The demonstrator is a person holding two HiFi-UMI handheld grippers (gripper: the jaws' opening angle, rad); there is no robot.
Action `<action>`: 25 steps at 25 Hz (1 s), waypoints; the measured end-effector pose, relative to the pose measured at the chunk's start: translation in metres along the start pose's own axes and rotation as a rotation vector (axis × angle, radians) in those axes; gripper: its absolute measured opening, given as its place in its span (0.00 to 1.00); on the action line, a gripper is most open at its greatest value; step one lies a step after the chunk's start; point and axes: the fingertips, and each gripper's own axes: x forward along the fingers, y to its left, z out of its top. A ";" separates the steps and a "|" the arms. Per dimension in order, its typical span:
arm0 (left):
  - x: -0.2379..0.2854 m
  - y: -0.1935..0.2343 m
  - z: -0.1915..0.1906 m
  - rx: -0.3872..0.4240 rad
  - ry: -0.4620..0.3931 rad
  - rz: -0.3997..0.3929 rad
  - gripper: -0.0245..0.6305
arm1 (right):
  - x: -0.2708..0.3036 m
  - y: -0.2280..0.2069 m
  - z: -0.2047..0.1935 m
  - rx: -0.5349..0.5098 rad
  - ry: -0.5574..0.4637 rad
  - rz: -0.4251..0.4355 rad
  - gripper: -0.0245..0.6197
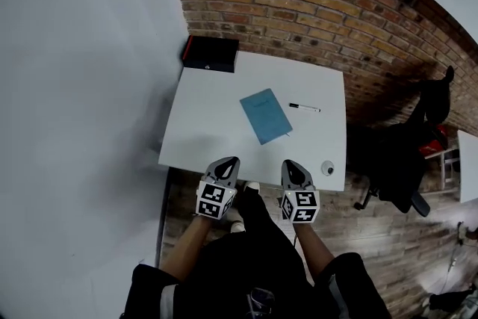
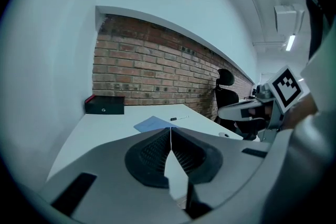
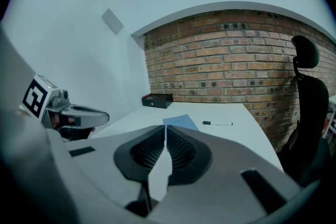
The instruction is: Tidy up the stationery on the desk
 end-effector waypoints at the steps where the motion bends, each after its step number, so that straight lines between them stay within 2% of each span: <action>1: 0.008 0.005 0.003 0.002 0.005 0.001 0.06 | 0.009 -0.004 0.003 0.005 0.001 0.001 0.08; 12: 0.087 0.047 0.034 -0.018 0.050 0.027 0.06 | 0.101 -0.046 0.040 -0.001 0.037 0.050 0.08; 16: 0.114 0.055 0.035 -0.052 0.079 0.029 0.07 | 0.129 -0.064 0.038 -0.015 0.085 0.069 0.08; 19: 0.132 0.064 0.032 -0.048 0.098 0.057 0.07 | 0.150 -0.074 0.033 -0.040 0.130 0.084 0.09; 25: 0.154 0.066 0.017 -0.098 0.160 0.063 0.10 | 0.174 -0.088 0.023 -0.070 0.194 0.110 0.14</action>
